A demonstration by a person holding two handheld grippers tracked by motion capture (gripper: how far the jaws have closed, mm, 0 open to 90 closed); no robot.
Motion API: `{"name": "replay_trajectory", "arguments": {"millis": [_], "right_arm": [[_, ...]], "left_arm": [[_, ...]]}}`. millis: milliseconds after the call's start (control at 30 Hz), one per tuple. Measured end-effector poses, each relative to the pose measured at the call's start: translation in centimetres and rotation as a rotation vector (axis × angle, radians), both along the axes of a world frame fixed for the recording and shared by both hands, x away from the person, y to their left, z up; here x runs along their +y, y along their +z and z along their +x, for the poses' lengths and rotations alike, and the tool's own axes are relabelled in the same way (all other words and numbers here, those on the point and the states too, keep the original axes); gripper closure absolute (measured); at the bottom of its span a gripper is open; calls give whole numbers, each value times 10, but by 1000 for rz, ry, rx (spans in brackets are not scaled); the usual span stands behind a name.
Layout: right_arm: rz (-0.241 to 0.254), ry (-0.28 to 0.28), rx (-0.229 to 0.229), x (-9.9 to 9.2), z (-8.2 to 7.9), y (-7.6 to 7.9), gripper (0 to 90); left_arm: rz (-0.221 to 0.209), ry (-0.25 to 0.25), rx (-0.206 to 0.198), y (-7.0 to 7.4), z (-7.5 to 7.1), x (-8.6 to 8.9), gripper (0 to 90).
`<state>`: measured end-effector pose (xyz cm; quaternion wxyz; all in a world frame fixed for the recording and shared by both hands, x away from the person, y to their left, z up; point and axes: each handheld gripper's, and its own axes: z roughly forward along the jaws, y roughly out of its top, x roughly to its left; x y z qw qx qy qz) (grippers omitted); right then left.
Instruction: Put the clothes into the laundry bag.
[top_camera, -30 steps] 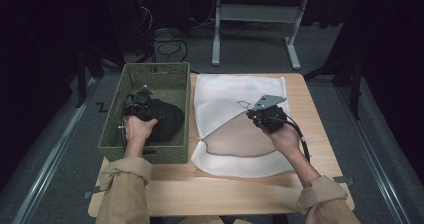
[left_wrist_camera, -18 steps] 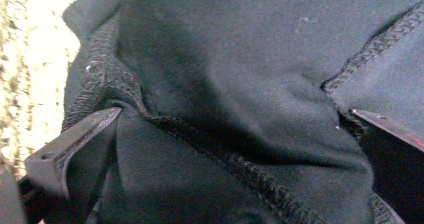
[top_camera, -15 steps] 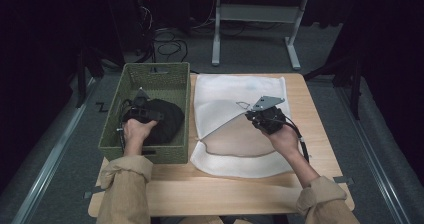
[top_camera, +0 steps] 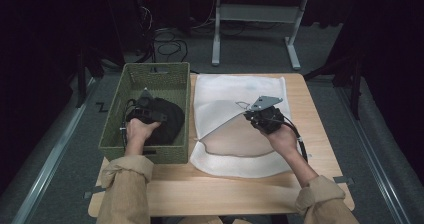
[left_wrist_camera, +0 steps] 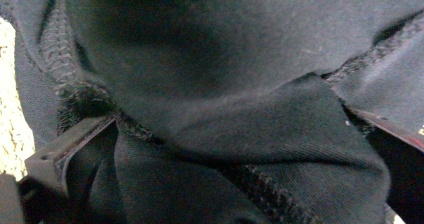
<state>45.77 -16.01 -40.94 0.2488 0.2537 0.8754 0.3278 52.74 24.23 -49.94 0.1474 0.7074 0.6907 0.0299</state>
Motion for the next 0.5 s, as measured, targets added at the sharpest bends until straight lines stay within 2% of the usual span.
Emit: {"name": "replay_trajectory", "arguments": {"millis": [33,67,100,167,367,400,433,467,500], "right_arm": [[1,7,-5,0,0,0,870],[1,7,-5,0,0,0,870],[-1,11,-7,0,-1,0,870],[-1,9,-7,0,-1,0,870],[0,7,-3,-1,-1,0,870],[-1,7,-4,-1,-1,0,869],[1,8,-5,-2,-2,0,869],[1,8,-5,-2,-2,0,869],[0,1,-4,-2,-3,0,869]], "left_arm": [[33,-21,16,-1,0,-2,0],[33,-21,16,-1,0,-2,0],[96,-49,31,-5,1,-10,0],[149,-86,59,-9,2,-16,0],[181,-85,75,-11,3,-19,2],[188,-84,76,-10,3,-19,19],[191,-82,77,-9,3,-18,83],[193,-81,78,-7,3,-17,83],[190,-66,73,-5,2,-13,161]]}}
